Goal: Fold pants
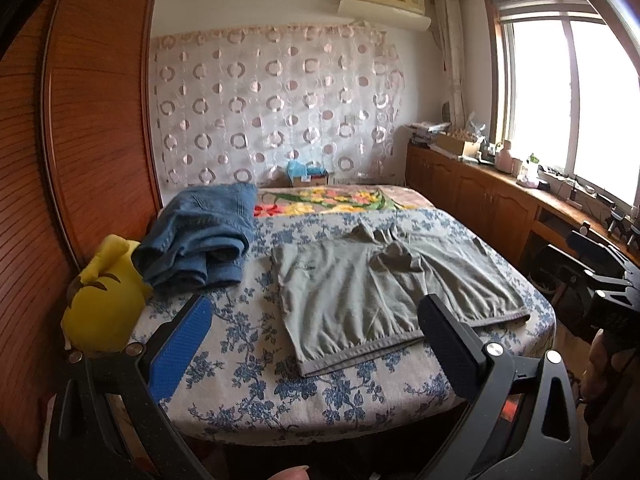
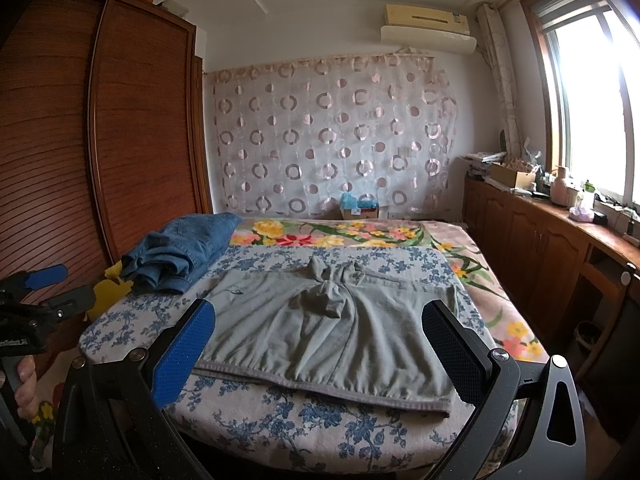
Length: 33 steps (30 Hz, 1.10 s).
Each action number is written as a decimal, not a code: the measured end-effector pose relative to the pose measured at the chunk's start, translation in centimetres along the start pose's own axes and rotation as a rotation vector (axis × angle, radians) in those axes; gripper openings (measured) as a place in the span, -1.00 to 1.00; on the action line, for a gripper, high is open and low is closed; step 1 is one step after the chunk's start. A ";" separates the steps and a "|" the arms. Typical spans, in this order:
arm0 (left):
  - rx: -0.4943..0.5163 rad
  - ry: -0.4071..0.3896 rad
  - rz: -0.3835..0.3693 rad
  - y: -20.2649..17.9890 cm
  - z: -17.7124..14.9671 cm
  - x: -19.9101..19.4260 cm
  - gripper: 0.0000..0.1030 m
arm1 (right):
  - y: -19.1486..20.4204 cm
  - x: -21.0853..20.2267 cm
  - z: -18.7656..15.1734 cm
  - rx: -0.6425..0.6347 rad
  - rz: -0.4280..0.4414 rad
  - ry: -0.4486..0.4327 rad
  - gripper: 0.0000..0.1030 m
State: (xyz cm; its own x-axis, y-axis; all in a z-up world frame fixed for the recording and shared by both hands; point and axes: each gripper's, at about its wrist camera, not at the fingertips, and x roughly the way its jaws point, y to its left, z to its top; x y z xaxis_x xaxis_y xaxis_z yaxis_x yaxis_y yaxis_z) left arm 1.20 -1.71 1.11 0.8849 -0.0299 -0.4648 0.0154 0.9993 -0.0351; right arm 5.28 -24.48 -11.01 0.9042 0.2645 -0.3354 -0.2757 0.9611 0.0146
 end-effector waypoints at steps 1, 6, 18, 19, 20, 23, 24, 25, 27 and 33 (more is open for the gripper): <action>-0.001 0.005 -0.003 0.2 -0.2 0.2 1.00 | -0.1 0.1 -0.1 -0.005 0.001 0.004 1.00; -0.001 0.032 -0.021 0.9 -1.6 3.0 1.00 | -0.5 0.8 -0.3 -0.017 0.001 0.026 1.00; 0.030 0.094 -0.062 0.8 -3.9 7.4 1.00 | -1.7 2.2 -0.6 -0.059 -0.018 0.087 0.90; 0.033 0.098 -0.063 0.8 -4.0 7.7 1.00 | -1.9 2.4 -0.5 -0.061 -0.019 0.093 0.87; 0.037 0.105 -0.065 0.7 -4.1 8.1 1.00 | -2.1 2.5 -0.4 -0.061 -0.019 0.100 0.84; 0.046 0.115 -0.073 0.7 -4.2 8.6 1.00 | -2.7 2.9 -0.3 -0.057 -0.021 0.117 0.82; 0.050 0.120 -0.075 0.6 -4.2 9.0 1.00 | -2.9 3.0 -0.3 -0.060 -0.023 0.122 0.82; 0.052 0.124 -0.077 0.6 -4.2 9.2 1.00 | -3.1 3.1 -0.3 -0.064 -0.026 0.129 0.80; 0.062 0.133 -0.086 0.5 -4.2 9.9 1.00 | -3.6 3.4 -0.2 -0.066 -0.028 0.145 0.73; 0.066 0.147 -0.083 0.6 -4.1 11.7 0.99 | -5.2 5.0 0.8 -0.063 -0.037 0.195 0.54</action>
State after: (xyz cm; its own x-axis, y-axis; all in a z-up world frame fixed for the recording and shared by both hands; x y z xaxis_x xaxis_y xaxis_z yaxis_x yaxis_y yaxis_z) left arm 9.69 -1.52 -8.00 0.8019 -0.1108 -0.5871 0.1202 0.9925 -0.0232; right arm 11.46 -28.12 -11.97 0.8355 0.2032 -0.5106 -0.2694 0.9613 -0.0581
